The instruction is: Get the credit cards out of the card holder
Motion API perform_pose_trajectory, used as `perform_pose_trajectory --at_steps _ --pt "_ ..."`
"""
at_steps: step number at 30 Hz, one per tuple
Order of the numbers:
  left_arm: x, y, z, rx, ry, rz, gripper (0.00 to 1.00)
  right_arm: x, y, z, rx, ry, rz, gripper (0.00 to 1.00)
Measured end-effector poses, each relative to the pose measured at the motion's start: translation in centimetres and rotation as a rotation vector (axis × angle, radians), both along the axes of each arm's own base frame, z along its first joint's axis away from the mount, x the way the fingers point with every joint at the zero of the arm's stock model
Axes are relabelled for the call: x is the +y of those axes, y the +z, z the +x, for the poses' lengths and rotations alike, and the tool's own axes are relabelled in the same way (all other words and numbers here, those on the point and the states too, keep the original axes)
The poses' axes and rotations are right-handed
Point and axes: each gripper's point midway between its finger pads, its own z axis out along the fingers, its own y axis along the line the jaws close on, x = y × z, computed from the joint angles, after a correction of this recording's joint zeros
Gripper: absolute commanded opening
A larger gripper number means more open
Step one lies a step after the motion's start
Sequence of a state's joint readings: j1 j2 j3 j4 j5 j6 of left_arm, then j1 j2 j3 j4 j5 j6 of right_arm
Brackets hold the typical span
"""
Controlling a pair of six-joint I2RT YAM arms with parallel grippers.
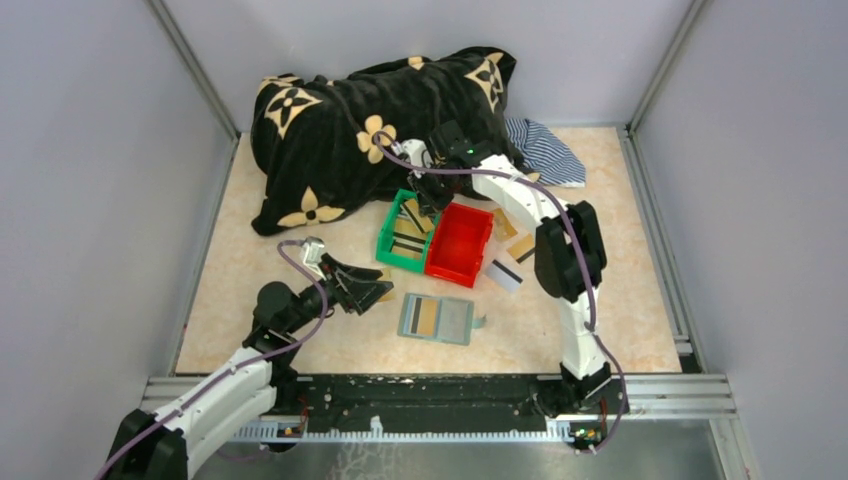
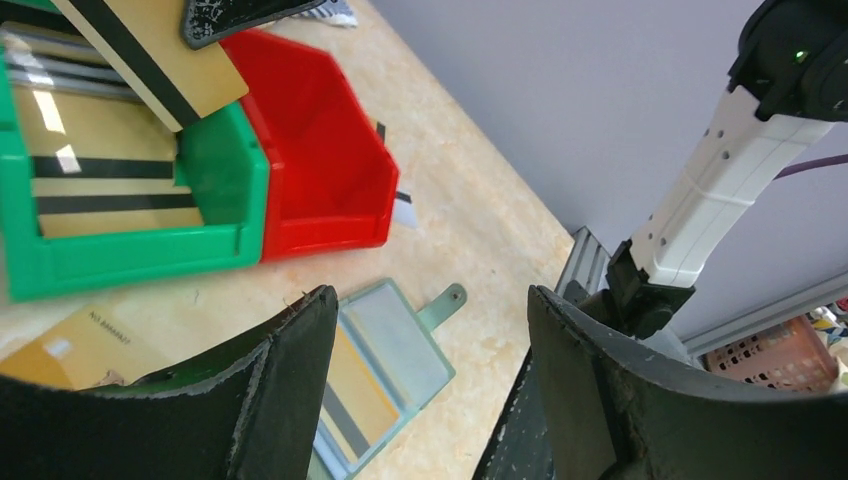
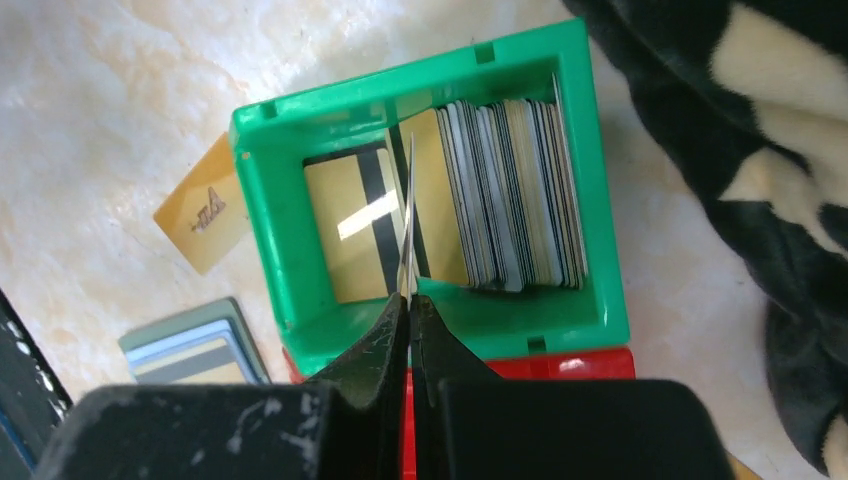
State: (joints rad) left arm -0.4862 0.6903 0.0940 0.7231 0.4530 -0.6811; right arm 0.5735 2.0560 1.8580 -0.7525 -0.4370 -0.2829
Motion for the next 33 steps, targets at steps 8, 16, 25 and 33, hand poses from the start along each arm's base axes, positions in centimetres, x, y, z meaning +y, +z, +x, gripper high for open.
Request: perform_pose_trajectory --at_steps 8,16,25,33 --pt "0.2 -1.9 0.4 0.049 0.018 0.061 0.76 -0.5 -3.9 -1.6 0.071 0.072 -0.123 0.0" --pt "0.3 -2.5 0.7 0.066 0.025 0.078 0.76 -0.2 -5.6 -1.6 0.037 0.124 -0.24 0.0" --pt "0.2 -2.4 0.7 0.06 0.018 0.074 0.76 1.4 -3.2 -2.0 -0.053 0.26 -0.319 0.0" --pt "0.0 -2.3 0.5 0.052 -0.001 0.071 0.75 2.5 -6.9 -4.0 0.007 0.384 -0.392 0.0"
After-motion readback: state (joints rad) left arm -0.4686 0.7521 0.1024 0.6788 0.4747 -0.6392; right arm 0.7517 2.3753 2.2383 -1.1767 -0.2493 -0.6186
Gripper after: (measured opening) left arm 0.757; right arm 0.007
